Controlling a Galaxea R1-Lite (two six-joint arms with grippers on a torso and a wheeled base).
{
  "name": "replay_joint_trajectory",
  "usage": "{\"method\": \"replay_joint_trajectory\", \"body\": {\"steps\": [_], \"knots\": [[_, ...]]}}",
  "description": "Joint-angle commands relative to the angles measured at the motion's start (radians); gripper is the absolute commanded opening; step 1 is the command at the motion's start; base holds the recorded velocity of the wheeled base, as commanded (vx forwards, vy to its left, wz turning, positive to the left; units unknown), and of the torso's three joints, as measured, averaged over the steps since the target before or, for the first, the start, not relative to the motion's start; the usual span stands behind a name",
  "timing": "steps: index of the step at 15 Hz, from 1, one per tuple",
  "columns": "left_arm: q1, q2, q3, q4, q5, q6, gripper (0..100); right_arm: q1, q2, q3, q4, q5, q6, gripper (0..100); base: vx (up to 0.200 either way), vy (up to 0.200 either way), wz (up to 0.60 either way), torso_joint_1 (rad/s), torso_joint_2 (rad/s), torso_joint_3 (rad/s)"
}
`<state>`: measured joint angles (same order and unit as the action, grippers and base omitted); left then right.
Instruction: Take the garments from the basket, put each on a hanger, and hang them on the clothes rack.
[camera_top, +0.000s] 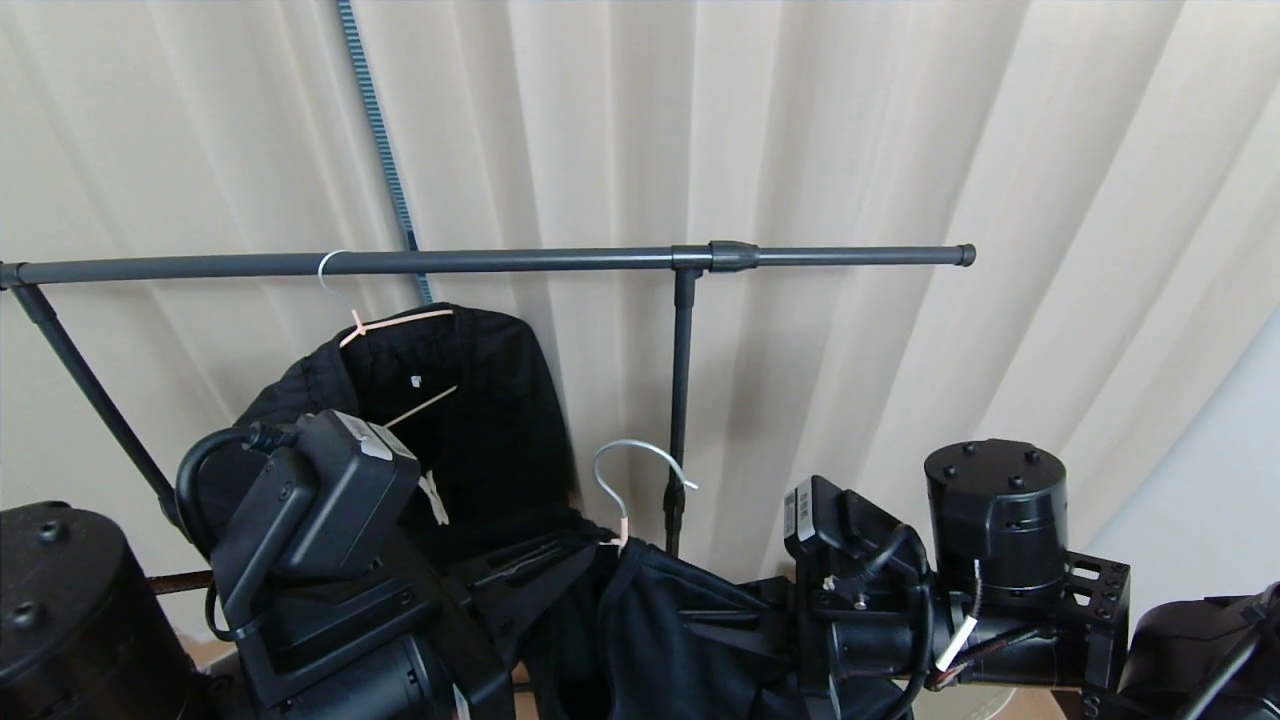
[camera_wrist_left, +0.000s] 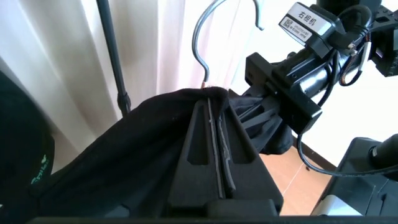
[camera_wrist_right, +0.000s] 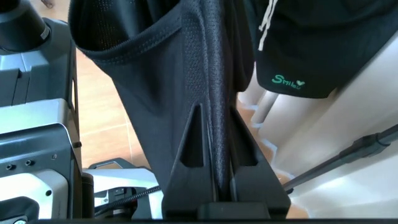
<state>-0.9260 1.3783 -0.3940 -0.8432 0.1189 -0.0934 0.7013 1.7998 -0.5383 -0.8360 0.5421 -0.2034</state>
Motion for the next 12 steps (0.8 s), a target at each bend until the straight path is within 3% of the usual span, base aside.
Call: {"method": "replay_joint_trajectory", "body": {"steps": [1, 6, 7, 12], "knots": [[-0.001, 0.004, 0.001, 0.000, 0.001, 0.000, 0, 0.001, 0.001, 0.000, 0.000, 0.001, -0.001, 0, 0.000, 0.000, 0.00, 0.000, 0.00, 0.000], [-0.001, 0.024, 0.011, 0.000, 0.018, 0.003, 0, 0.001, -0.011, 0.001, -0.003, 0.001, 0.001, 0, 0.000, 0.000, 0.00, 0.000, 0.00, 0.000], [-0.001, 0.024, 0.011, 0.000, 0.018, 0.003, 100, 0.001, -0.013, 0.003, -0.003, 0.001, 0.001, 0, 0.000, 0.000, 0.00, 0.000, 0.00, 0.000], [-0.002, 0.018, 0.011, 0.000, 0.016, 0.006, 100, 0.000, -0.027, 0.003, -0.003, 0.001, 0.001, 0, 0.000, 0.000, 0.00, 0.000, 0.00, 0.000]]}}
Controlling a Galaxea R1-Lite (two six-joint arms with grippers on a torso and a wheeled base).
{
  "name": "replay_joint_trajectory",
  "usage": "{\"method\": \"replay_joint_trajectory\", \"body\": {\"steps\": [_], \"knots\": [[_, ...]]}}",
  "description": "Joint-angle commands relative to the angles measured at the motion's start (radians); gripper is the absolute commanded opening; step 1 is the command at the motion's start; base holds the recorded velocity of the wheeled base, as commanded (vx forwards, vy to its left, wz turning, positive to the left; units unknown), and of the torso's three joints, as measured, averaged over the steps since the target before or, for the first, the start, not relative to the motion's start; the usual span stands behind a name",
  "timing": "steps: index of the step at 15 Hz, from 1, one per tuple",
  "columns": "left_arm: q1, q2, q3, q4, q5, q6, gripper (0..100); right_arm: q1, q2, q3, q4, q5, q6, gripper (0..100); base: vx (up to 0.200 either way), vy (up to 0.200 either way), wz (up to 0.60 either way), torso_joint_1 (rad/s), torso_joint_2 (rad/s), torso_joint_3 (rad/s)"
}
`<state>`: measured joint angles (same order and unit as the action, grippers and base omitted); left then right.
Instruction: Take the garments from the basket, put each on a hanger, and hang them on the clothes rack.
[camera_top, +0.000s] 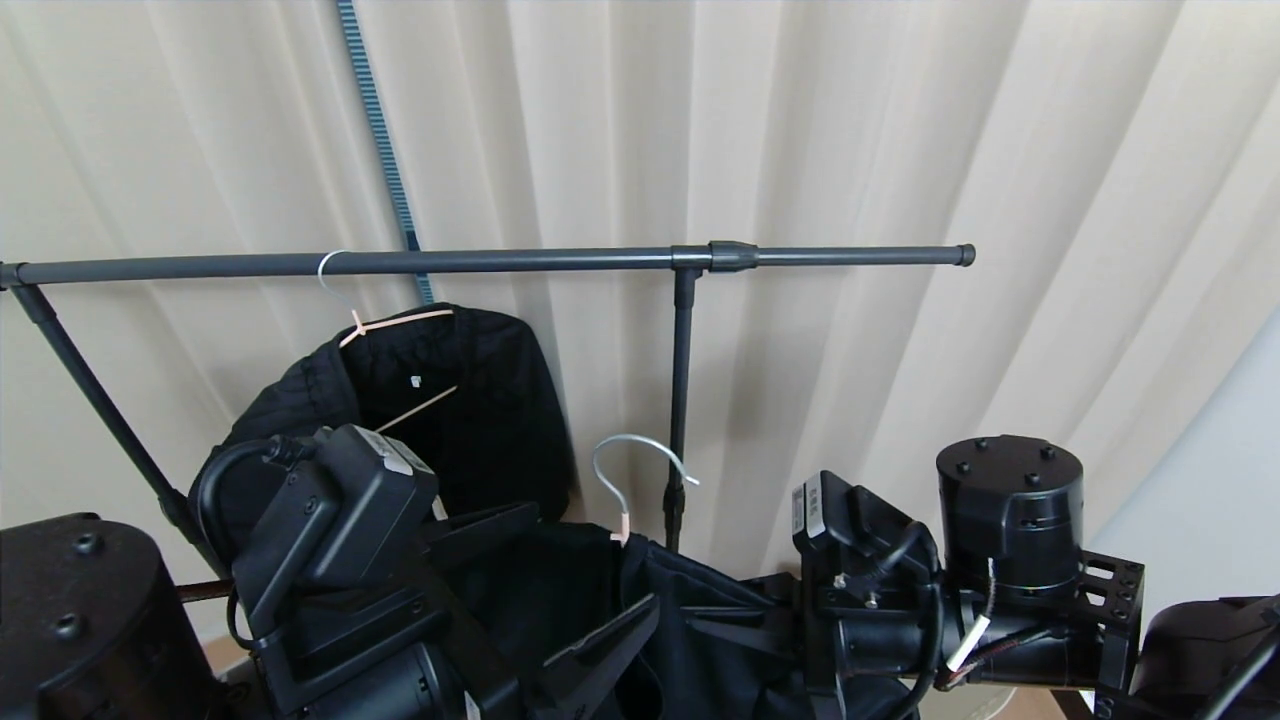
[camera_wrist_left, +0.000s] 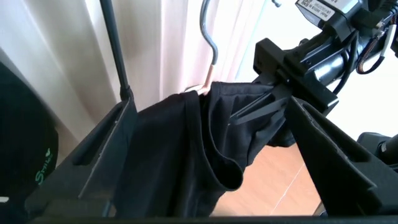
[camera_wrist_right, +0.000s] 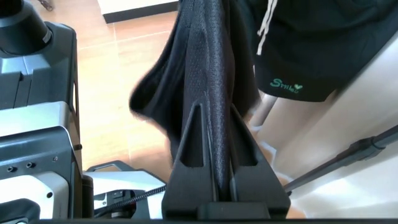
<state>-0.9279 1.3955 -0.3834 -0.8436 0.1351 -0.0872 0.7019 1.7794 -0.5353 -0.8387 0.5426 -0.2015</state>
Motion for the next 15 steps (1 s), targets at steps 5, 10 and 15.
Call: {"method": "replay_joint_trajectory", "body": {"steps": [5, 10, 15], "knots": [[0.086, -0.122, -0.017, 0.049, -0.014, 0.044, 100, -0.064, -0.009, 0.035, -0.106, 0.008, 0.008, 0, 0.000, 0.000, 0.00, 0.000, 0.00, 0.000], [0.586, -0.211, -0.032, 0.132, -0.543, 0.057, 100, -0.216, -0.061, 0.069, -0.117, 0.255, 0.001, 0, 0.000, 0.000, 0.00, 0.000, 0.00, 0.000], [0.960, -0.101, -0.032, 0.130, -1.112, 0.052, 100, -0.283, -0.115, 0.078, -0.115, 0.381, -0.001, 0, 0.000, 0.000, 0.00, 0.000, 0.00, 0.000]]}}
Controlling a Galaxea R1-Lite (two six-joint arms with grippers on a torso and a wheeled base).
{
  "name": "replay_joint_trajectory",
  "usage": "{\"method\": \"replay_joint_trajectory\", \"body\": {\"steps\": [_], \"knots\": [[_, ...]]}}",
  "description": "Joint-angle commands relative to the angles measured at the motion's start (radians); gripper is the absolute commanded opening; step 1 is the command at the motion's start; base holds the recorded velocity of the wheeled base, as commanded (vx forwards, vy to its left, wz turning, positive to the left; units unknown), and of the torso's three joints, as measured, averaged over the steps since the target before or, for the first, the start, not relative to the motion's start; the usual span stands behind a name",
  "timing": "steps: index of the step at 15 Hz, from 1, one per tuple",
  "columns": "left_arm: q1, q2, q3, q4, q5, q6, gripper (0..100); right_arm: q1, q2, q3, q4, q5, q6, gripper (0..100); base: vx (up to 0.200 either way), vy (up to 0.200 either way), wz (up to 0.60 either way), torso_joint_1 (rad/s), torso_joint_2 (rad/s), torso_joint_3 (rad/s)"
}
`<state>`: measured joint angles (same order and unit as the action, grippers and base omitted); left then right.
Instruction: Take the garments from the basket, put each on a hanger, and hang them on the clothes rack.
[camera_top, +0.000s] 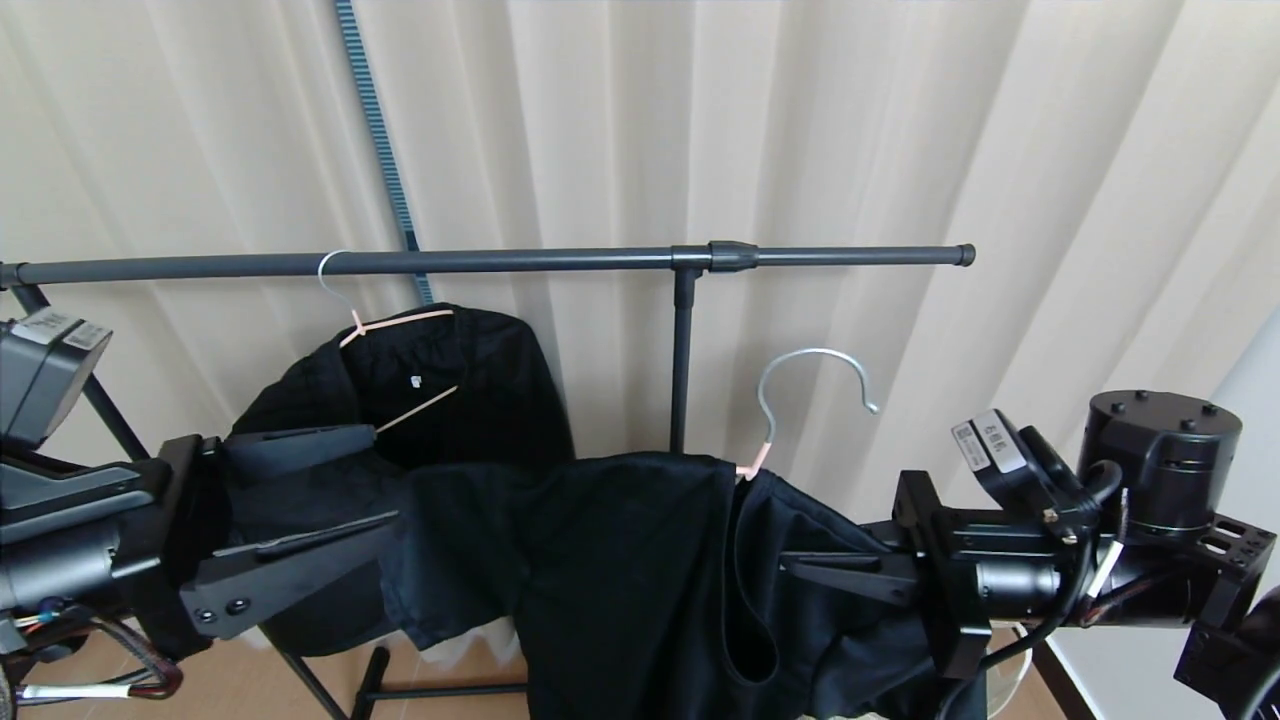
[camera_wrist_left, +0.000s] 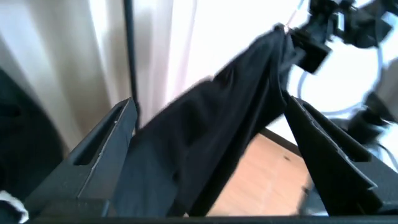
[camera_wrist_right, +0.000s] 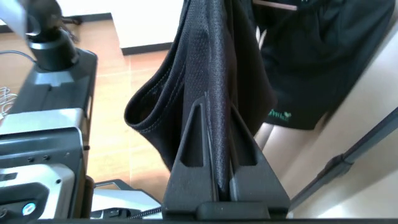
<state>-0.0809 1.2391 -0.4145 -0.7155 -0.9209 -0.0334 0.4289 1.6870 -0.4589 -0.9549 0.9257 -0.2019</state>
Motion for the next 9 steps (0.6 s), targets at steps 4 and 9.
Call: {"method": "replay_joint_trajectory", "body": {"steps": [4, 9], "knots": [[0.167, 0.181, -0.003, -0.004, -0.148, 0.009, 100, -0.019, -0.079, 0.013, 0.002, 0.038, 0.001, 0, 0.000, 0.000, 0.00, 0.000, 0.00, 0.000], [0.139, 0.272, -0.001, -0.004, -0.144, 0.010, 100, -0.019, -0.099, 0.016, 0.005, 0.039, 0.001, 0, 0.000, 0.000, 0.00, 0.000, 0.00, 0.000]]}}
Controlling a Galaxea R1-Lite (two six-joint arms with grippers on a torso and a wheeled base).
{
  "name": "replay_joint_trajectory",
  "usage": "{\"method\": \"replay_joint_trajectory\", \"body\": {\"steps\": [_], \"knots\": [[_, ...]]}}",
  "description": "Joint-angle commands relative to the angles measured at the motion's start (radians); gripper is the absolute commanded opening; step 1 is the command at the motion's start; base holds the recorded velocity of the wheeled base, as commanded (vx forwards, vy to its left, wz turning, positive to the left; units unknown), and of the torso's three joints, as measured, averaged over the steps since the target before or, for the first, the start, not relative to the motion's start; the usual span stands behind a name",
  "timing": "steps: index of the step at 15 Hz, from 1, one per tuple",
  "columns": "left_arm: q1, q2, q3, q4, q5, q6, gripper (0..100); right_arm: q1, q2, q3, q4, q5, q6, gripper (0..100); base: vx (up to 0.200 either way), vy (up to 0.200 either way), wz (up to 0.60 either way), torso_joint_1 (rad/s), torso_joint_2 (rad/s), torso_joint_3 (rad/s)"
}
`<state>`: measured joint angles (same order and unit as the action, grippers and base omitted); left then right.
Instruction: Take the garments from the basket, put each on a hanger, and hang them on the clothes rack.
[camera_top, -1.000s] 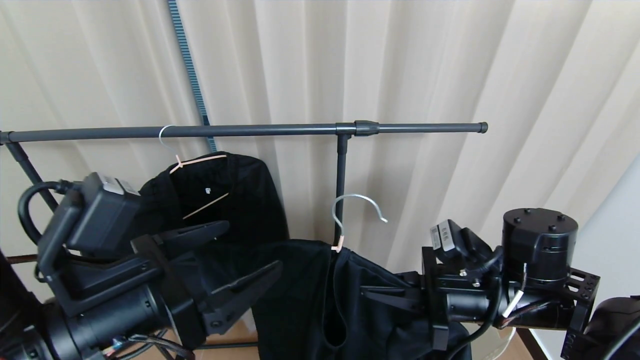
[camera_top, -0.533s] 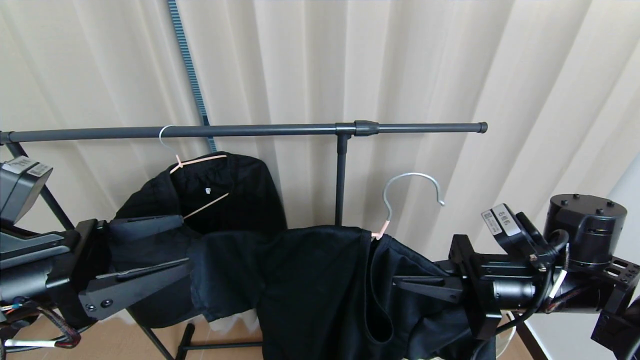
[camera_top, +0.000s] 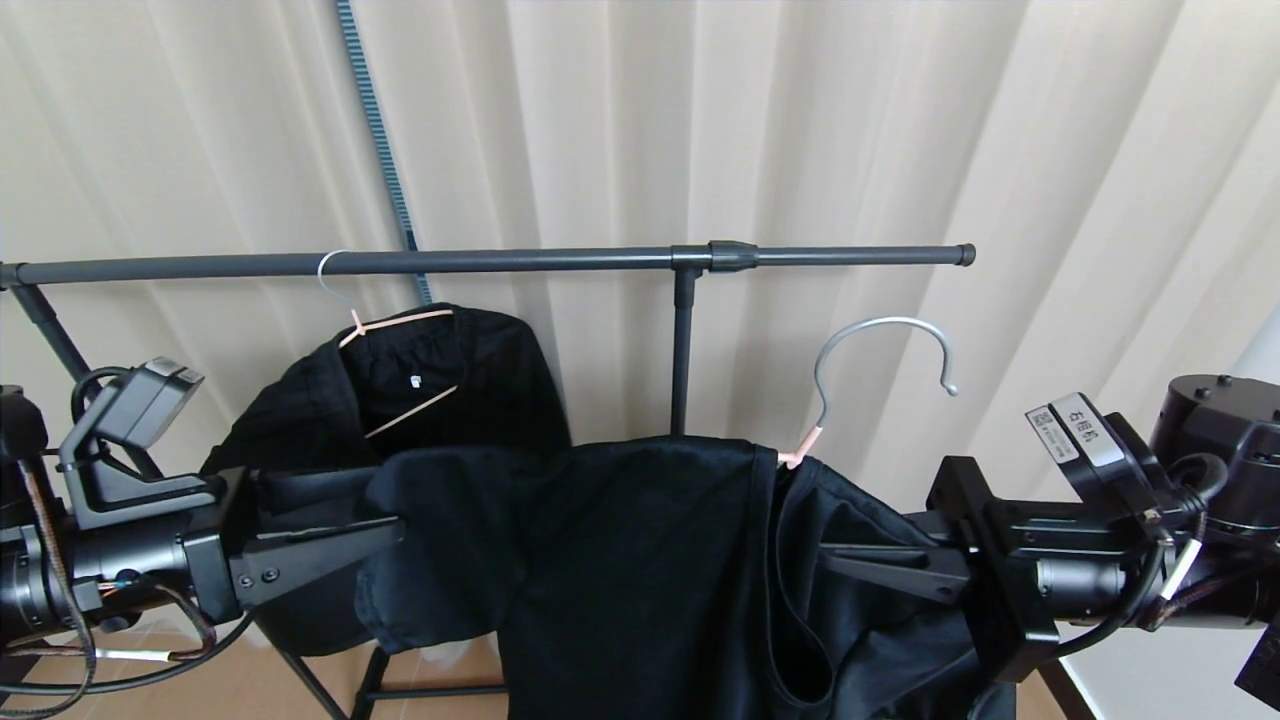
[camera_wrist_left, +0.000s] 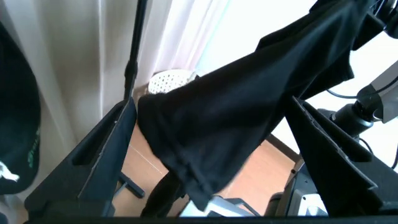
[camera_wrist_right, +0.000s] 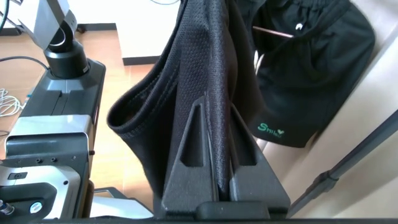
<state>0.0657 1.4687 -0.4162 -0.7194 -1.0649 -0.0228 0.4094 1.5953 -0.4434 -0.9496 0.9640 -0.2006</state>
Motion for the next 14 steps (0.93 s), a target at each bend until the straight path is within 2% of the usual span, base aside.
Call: {"method": "replay_joint_trajectory", "body": {"steps": [1, 3, 4, 8, 14], "knots": [[-0.023, 0.058, 0.002, 0.000, 0.003, 0.000, 100, 0.002, -0.006, 0.000, 0.000, 0.001, 0.000, 0, 0.000, 0.000, 0.00, 0.000, 0.00, 0.000], [-0.046, 0.073, 0.002, 0.000, 0.045, 0.000, 100, 0.002, -0.003, 0.000, 0.002, -0.001, 0.000, 0, 0.000, 0.000, 0.00, 0.000, 0.00, 0.000], [-0.052, 0.073, 0.002, 0.000, 0.068, 0.000, 0, 0.002, 0.000, 0.000, 0.002, -0.001, 0.000, 0, 0.000, 0.000, 0.00, 0.000, 0.00, 0.000], [-0.038, 0.068, -0.012, -0.002, 0.069, 0.000, 0, 0.002, 0.002, -0.001, 0.000, -0.001, 0.000, 0, 0.000, 0.000, 0.00, 0.000, 0.00, 0.000], [0.031, 0.073, -0.035, -0.002, 0.068, 0.001, 0, -0.021, 0.000, -0.009, -0.003, -0.001, 0.000, 0, 0.000, 0.000, 0.00, 0.000, 0.00, 0.000]]}}
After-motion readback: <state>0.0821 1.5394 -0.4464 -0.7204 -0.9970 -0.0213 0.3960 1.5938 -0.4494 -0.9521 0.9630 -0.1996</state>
